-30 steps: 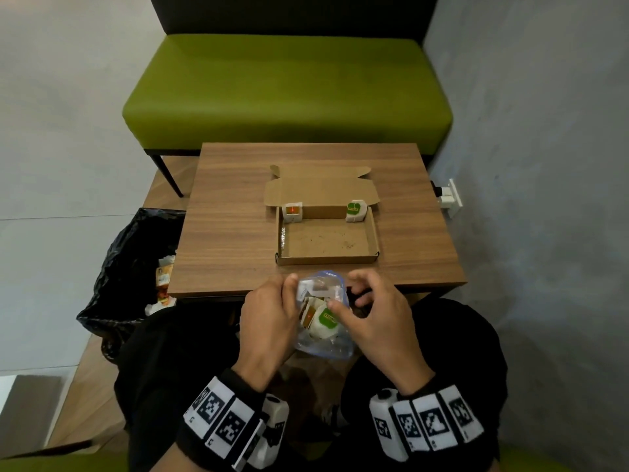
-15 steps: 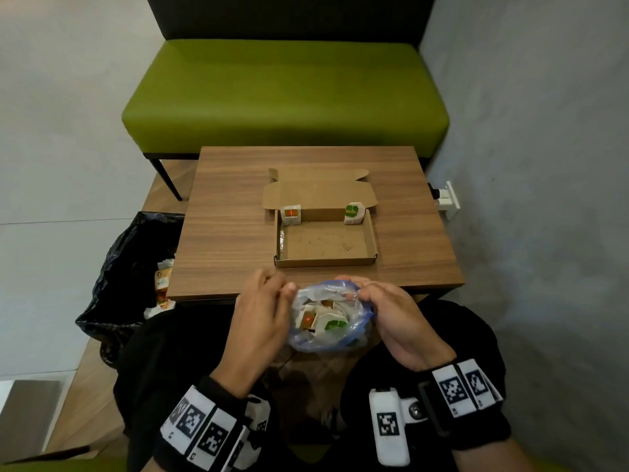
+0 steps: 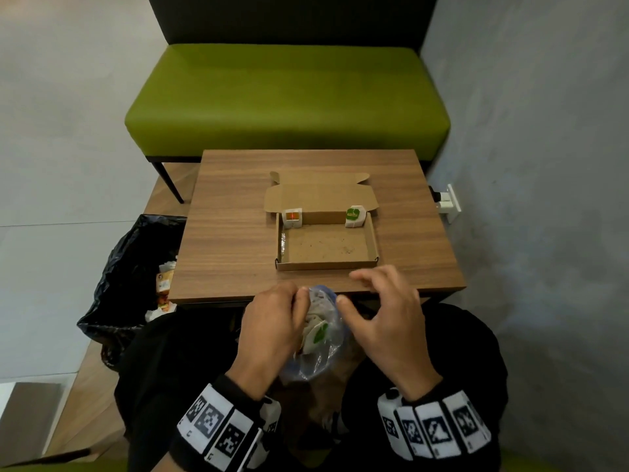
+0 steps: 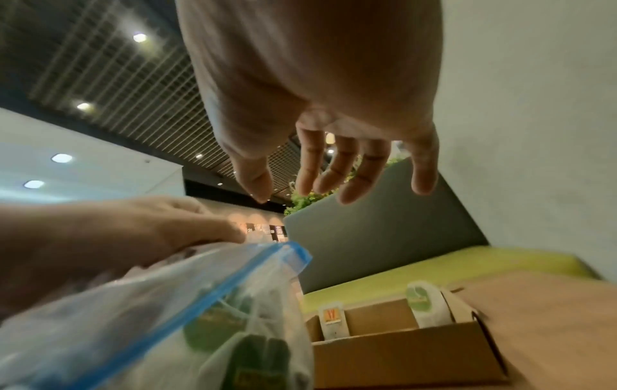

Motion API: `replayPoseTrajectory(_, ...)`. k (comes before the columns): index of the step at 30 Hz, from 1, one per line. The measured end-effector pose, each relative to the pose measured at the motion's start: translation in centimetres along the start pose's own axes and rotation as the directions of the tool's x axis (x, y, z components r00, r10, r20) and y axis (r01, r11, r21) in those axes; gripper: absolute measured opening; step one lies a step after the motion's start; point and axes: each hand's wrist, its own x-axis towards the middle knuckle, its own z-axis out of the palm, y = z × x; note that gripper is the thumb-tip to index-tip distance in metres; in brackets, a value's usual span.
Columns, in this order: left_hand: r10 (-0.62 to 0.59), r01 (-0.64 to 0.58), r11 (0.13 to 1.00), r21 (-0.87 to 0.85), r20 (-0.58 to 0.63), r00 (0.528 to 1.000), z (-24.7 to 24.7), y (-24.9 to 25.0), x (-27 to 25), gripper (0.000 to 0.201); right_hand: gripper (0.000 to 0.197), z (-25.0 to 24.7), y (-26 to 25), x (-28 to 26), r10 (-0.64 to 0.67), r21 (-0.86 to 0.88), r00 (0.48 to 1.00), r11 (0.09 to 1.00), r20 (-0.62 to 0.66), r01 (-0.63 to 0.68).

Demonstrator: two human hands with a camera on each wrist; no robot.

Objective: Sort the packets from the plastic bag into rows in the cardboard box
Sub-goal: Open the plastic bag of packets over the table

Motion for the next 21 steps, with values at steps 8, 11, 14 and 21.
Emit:
replayPoseTrajectory(8, 0.005, -0.016, 0.983, -0.182, -0.063, 0.998, -0.2, 1.1, -0.3, 0.037, 0.049, 1.3, 0.0, -0.9, 0.015, -0.31, 0.99, 0.95, 0.141, 0.03)
replayPoseTrajectory(11, 0.002, -0.027, 0.954, -0.297, -0.082, 0.997, -0.4, 0.7, -0.2, 0.038, 0.044, 1.0, 0.1, -0.5, 0.059, -0.244, 0.984, 0.97, 0.169, -0.016)
replayPoseTrajectory(14, -0.011, -0.017, 0.916, -0.402, -0.068, 0.998, -0.1, 0.6, -0.2, 0.042, 0.04, 1.1, 0.0, -0.4, 0.014, -0.314, 0.988, 0.949, 0.154, 0.035)
replayPoseTrajectory(21, -0.003, 0.007, 0.893, -0.45, 0.011, 1.0, 0.0, 0.5, -0.5, 0.042, 0.035, 1.5, 0.7, 0.3, 0.033, -0.171, 0.99, 0.985, 0.139, -0.009)
